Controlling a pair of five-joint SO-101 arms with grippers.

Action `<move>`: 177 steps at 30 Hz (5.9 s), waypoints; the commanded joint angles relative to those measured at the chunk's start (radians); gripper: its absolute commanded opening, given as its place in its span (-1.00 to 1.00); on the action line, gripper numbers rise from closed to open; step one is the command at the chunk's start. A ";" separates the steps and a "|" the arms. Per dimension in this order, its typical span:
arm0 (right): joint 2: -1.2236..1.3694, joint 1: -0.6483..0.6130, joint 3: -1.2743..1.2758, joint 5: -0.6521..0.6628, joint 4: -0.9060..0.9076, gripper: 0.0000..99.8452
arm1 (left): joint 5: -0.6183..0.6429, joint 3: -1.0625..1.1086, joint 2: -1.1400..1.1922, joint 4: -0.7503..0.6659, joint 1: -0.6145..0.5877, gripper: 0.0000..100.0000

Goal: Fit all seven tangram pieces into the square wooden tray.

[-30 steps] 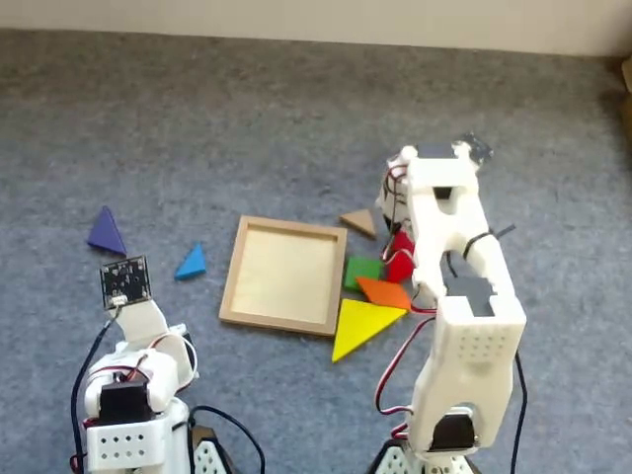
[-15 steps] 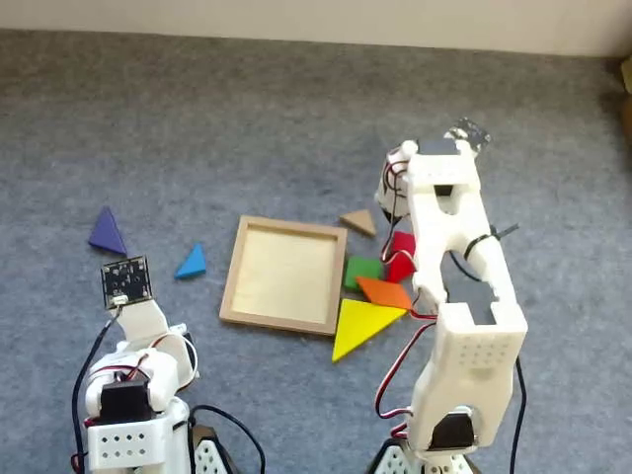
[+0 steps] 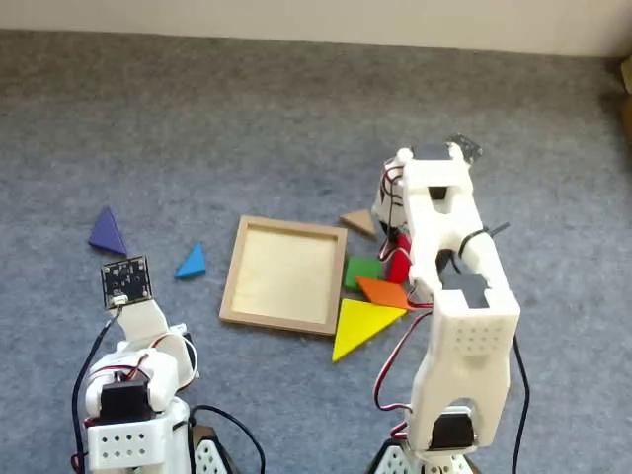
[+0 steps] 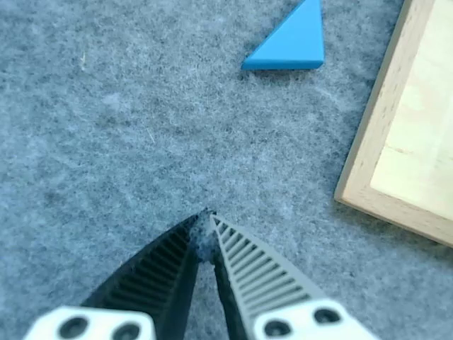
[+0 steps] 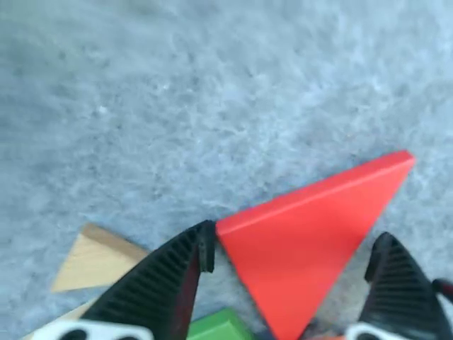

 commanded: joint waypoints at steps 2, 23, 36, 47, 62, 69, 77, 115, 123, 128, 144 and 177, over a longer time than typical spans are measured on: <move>-0.028 -0.007 -0.044 0.005 0.012 -0.32 | 0.008 0.019 -0.042 0.003 0.008 -0.99; -0.027 0.038 -0.050 -0.118 0.004 -0.32 | 0.006 0.019 -0.042 0.003 0.012 -0.99; -0.025 0.050 -0.045 -0.199 -0.096 -0.32 | 0.006 0.019 -0.042 0.003 0.015 -0.99; -0.027 0.058 -0.042 -0.199 -0.027 -0.32 | 0.006 0.019 -0.042 0.003 0.016 -0.99; -0.031 0.056 -0.022 -0.193 -0.008 -0.60 | 0.006 0.019 -0.042 0.003 0.016 -0.99; -0.047 0.051 -0.047 -0.190 0.074 -0.60 | 0.006 0.019 -0.042 0.003 0.016 -0.99; -0.054 0.031 -0.068 -0.072 0.067 -0.59 | 0.008 0.019 -0.042 0.003 0.012 -0.99; -0.056 -0.061 -0.005 0.032 0.062 -0.27 | 0.006 0.019 -0.042 0.003 0.012 -0.99; -0.056 -0.061 -0.012 0.035 0.061 -0.56 | 0.006 0.019 -0.042 0.003 0.012 -0.99; -0.065 -0.061 -0.013 0.038 0.067 -0.56 | 0.006 0.019 -0.042 0.003 0.012 -0.99; -0.217 -0.093 -0.007 0.043 0.104 -0.56 | 0.006 0.019 -0.042 0.005 0.012 -0.99; -0.004 -0.067 -0.016 0.100 0.065 -0.25 | 0.006 0.019 -0.042 0.005 0.012 -0.99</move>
